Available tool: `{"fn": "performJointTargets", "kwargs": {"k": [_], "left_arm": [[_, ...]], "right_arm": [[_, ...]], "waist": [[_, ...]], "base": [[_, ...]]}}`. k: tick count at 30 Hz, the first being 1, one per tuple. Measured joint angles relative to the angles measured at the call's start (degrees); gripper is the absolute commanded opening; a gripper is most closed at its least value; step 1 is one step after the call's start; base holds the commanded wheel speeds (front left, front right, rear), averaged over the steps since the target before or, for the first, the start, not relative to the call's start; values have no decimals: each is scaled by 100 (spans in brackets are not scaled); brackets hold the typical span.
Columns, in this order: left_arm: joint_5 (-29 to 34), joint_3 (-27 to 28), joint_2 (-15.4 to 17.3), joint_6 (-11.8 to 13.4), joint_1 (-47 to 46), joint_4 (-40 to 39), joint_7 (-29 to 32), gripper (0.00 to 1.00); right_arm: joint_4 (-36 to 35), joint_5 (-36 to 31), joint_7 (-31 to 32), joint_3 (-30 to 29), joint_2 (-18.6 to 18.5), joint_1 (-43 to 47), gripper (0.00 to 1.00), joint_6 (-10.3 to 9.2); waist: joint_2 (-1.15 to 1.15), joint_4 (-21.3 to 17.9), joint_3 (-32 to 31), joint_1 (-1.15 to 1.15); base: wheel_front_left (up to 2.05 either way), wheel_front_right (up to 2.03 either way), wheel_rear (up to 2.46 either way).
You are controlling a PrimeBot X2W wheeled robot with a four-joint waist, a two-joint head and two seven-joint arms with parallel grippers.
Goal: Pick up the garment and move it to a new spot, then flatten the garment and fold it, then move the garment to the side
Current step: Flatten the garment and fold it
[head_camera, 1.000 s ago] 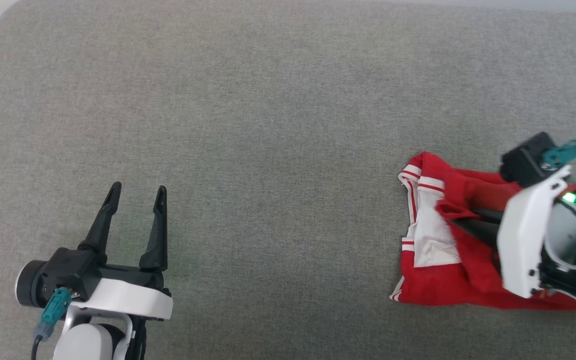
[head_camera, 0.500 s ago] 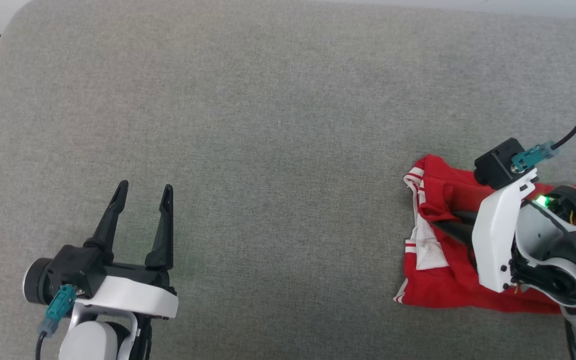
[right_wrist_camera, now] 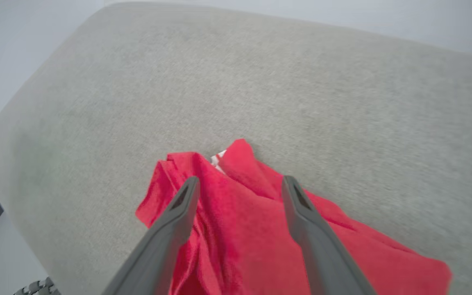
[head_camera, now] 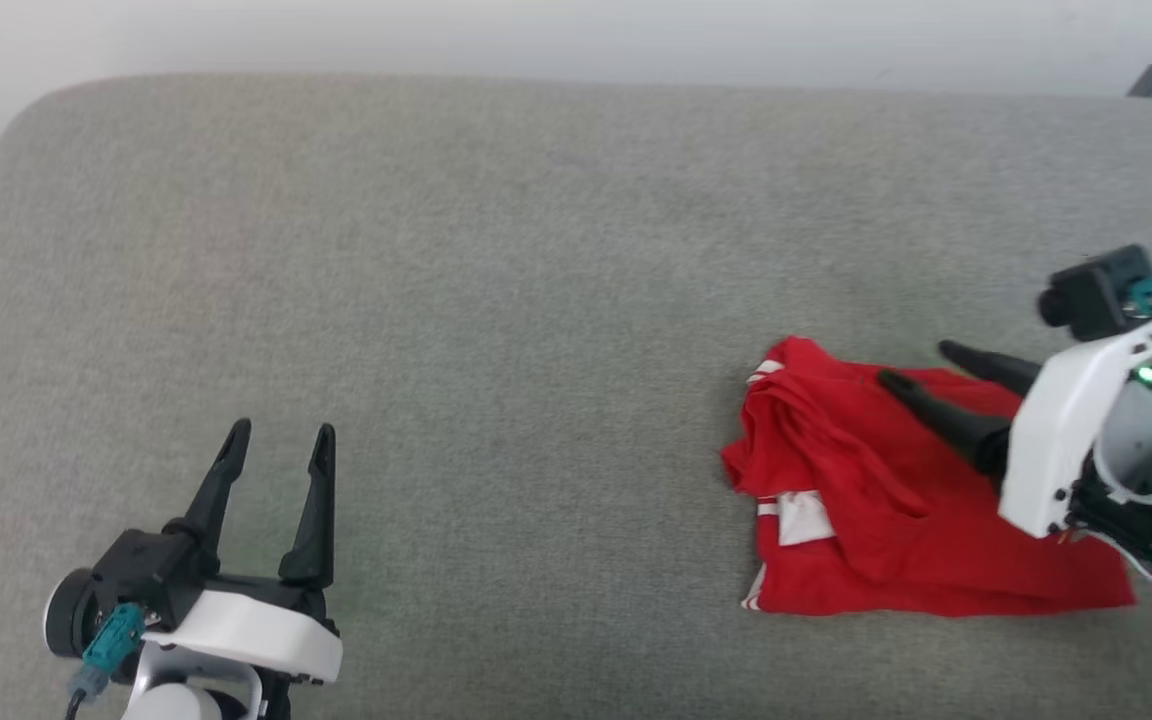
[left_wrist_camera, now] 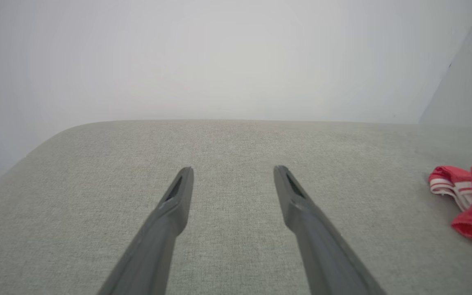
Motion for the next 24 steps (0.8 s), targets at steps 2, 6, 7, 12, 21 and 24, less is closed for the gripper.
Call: {"fn": "performJointTargets", "kwargs": {"k": [2,6,7,12,21,24], "left_arm": [[-51,-14,14,0,34,42,0,100],[-91,-103,68,0,57,123,0,100],[-84,-147,103,0,60,151,0,100],[-130,-162,98,0,62,264,0,100],[-310,10,13,0,419,212,0,100],[-314,97,42,0,599,147,0,100]], "right_arm": [[210,0,-249,-85,-7,20,100,0],[573,20,-876,-171,-9,97,100,0],[647,-1,-1054,-142,-34,109,100,0],[1001,-77,-2140,-18,-111,257,100,0],[1358,-405,-4103,133,-47,772,100,0],[1381,-667,-4352,93,0,960,100,0]], "waist": [[0,-68,-78,0],[0,-190,-220,0],[0,-216,-259,0],[0,-315,-470,0],[0,-448,-916,0],[0,-492,-1020,0]], "base": [[0,0,0],[0,0,0],[0,0,0],[0,0,0],[0,0,0],[0,0,0]]}}
